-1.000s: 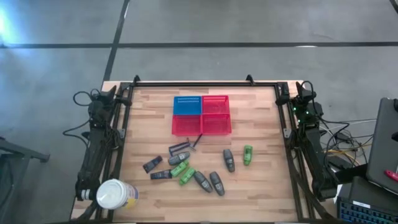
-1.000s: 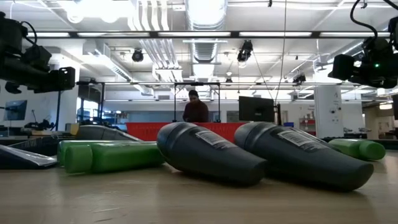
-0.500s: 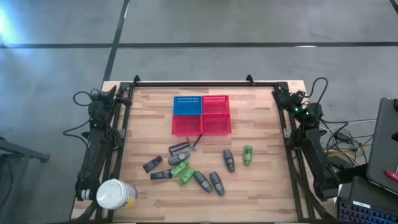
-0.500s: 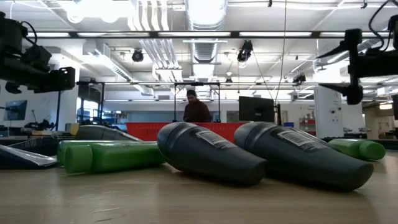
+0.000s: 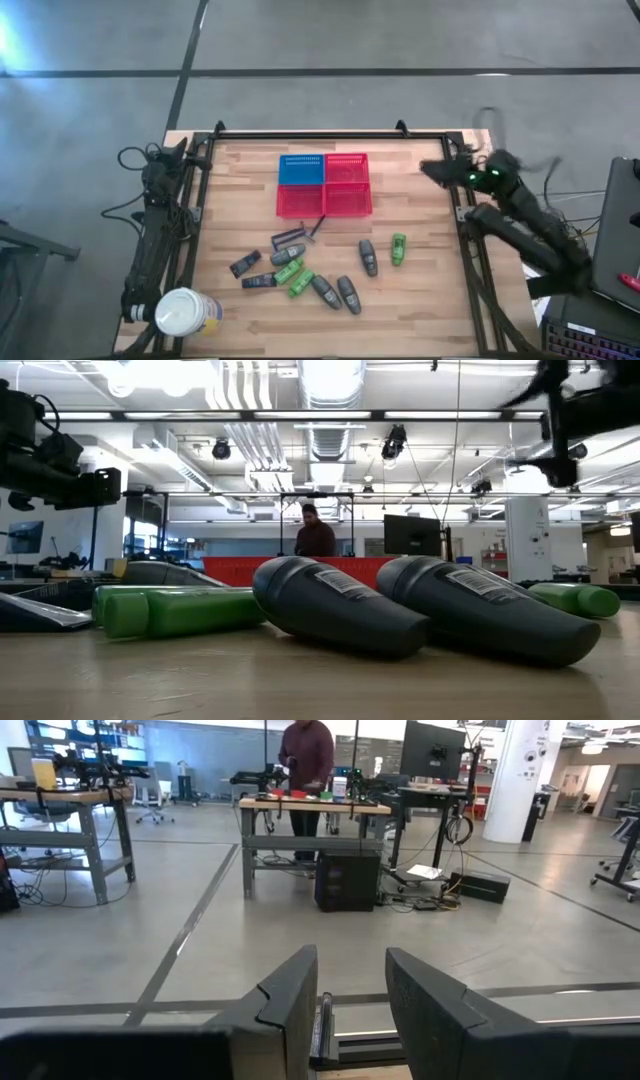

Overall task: Pick & Place Travel size toiletries
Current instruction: Put the shampoo into the top red bin

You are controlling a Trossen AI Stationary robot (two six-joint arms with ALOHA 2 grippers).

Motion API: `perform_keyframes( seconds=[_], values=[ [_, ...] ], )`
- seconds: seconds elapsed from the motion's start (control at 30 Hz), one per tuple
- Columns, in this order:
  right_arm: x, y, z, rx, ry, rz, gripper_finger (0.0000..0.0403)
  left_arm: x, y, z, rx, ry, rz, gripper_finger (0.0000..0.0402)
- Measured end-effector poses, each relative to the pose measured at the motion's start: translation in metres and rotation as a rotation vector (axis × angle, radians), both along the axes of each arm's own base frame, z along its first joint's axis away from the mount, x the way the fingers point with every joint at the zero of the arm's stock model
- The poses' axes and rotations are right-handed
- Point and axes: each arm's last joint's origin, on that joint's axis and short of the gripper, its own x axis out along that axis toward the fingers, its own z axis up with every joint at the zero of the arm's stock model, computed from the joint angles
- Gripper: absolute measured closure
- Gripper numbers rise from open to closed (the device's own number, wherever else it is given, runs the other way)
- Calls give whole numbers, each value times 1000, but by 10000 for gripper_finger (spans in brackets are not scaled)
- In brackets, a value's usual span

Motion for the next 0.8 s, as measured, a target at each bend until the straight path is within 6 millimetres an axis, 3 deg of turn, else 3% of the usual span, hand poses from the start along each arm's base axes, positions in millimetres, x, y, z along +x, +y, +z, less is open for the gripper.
perform_keyframes(
  seconds=[0.13,0.23,0.37,0.47,0.8],
  values=[
    [6,16,5,186,456,11,39,0,0,0,0,0,0,275],
    [13,28,11,258,697,30,39,0,0,0,0,0,0,275],
    [41,45,17,301,772,134,39,0,0,0,0,0,0,275],
    [64,56,12,320,843,114,39,0,0,0,0,0,0,275],
    [113,75,-32,418,1187,136,39,0,0,0,0,0,0,275]
  ],
)
